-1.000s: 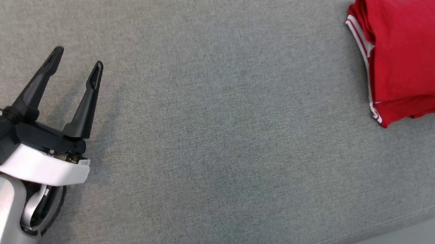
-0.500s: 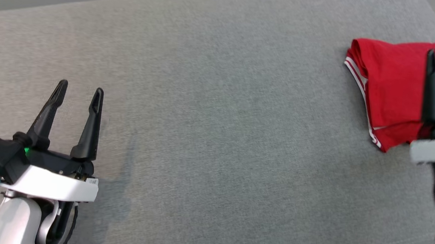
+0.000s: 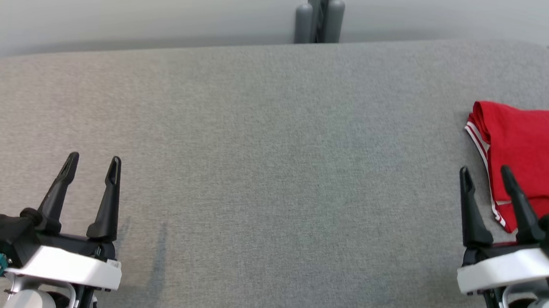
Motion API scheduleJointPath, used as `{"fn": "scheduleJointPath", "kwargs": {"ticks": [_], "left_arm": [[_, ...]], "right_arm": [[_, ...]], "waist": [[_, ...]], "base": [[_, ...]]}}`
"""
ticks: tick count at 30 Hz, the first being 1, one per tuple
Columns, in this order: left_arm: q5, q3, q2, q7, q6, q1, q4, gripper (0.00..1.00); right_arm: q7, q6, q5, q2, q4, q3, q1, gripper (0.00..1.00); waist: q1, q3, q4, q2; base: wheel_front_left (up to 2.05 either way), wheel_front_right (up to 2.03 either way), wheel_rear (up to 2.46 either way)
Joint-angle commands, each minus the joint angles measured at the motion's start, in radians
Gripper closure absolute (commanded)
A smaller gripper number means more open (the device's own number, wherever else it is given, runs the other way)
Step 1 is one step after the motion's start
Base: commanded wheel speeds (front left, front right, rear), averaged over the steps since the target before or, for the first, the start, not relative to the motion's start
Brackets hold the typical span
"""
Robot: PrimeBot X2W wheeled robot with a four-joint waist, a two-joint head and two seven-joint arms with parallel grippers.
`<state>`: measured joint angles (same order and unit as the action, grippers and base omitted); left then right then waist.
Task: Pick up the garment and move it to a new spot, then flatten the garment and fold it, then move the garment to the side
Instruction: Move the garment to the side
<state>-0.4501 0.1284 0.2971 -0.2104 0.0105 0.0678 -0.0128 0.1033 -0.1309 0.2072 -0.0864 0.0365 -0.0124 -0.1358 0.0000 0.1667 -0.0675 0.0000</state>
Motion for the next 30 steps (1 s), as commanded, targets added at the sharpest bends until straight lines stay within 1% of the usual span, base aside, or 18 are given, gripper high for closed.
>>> {"fn": "scheduleJointPath", "kwargs": {"ticks": [1,6,14,18,30], "left_arm": [[-0.006,-0.002,0.0,-0.002,0.007,-0.009,0.002,0.0],[-0.008,0.007,-0.002,0.003,0.012,-0.053,0.008,0.0],[-0.014,0.013,0.001,0.019,0.033,-0.129,-0.004,0.0],[-0.014,0.019,0.008,0.03,0.036,-0.155,-0.016,0.0],[-0.021,0.026,0.015,0.057,0.053,-0.183,-0.052,0.0]], "right_arm": [[-0.006,0.0,-0.01,0.001,-0.005,0.001,0.019,0.0],[-0.011,0.0,-0.013,0.004,-0.019,-0.008,0.091,0.0],[-0.04,0.0,-0.025,0.013,-0.085,-0.012,0.197,0.0],[-0.052,0.0,-0.03,0.017,-0.115,-0.02,0.238,0.0],[-0.076,0.0,-0.04,0.025,-0.177,-0.027,0.286,0.0]], "waist": [[0.0,-0.03,0.023,0.0],[0.0,-0.082,0.041,0.0],[0.0,-0.143,0.046,0.0],[0.0,-0.165,0.046,0.0],[0.0,-0.18,0.045,0.0]], "base": [[0.0,0.0,0.0],[0.0,0.0,0.0],[0.0,0.0,0.0],[0.0,0.0,0.0],[0.0,0.0,0.0]]}}
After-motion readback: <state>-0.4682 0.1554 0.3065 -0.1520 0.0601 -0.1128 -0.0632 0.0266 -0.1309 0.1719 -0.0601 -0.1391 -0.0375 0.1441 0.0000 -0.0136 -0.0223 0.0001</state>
